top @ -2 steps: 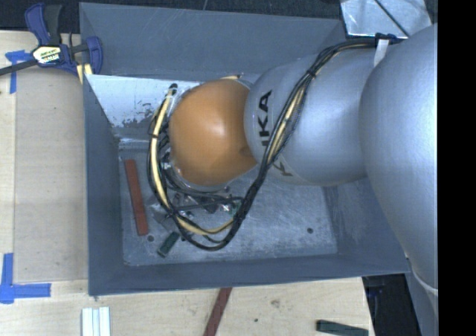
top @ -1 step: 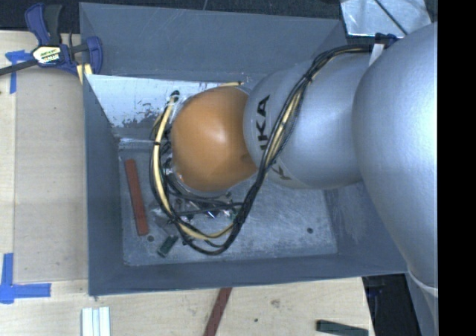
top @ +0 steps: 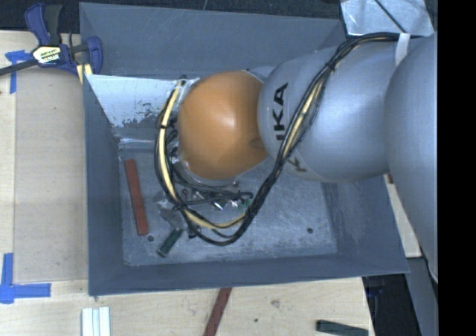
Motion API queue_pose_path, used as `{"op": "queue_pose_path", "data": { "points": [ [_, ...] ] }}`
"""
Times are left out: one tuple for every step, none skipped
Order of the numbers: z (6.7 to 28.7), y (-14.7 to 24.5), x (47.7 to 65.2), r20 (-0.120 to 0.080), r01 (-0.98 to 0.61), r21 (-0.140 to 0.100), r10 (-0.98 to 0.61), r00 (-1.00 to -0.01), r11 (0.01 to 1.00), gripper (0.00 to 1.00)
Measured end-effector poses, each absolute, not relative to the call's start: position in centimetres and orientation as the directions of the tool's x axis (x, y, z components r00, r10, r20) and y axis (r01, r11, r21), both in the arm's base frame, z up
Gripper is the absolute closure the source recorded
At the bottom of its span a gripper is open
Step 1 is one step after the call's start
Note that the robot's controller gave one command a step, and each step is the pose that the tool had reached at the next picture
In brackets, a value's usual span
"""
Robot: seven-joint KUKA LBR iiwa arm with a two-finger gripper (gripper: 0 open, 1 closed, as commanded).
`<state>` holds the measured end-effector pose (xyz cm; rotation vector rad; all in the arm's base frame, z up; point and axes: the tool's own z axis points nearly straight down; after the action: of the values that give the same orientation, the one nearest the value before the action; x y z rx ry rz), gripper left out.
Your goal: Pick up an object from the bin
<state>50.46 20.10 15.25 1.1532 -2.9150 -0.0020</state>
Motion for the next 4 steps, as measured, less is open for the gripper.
{"op": "queue_pose_path", "data": {
  "points": [
    [20.3,20.1,50.9,-0.005,-0.684,-0.001,-0.684,-0.73,0.73,1.0],
    [12.3,19.2,51.4,0.0,-0.65,0.001,-0.65,-0.76,0.76,0.0],
    [12.4,19.2,51.4,-0.003,-0.65,0.0,-0.65,-0.76,0.76,0.0],
    [7.2,19.1,52.4,-0.004,-0.872,-0.002,-0.872,-0.489,0.489,1.0]
  ]
}}
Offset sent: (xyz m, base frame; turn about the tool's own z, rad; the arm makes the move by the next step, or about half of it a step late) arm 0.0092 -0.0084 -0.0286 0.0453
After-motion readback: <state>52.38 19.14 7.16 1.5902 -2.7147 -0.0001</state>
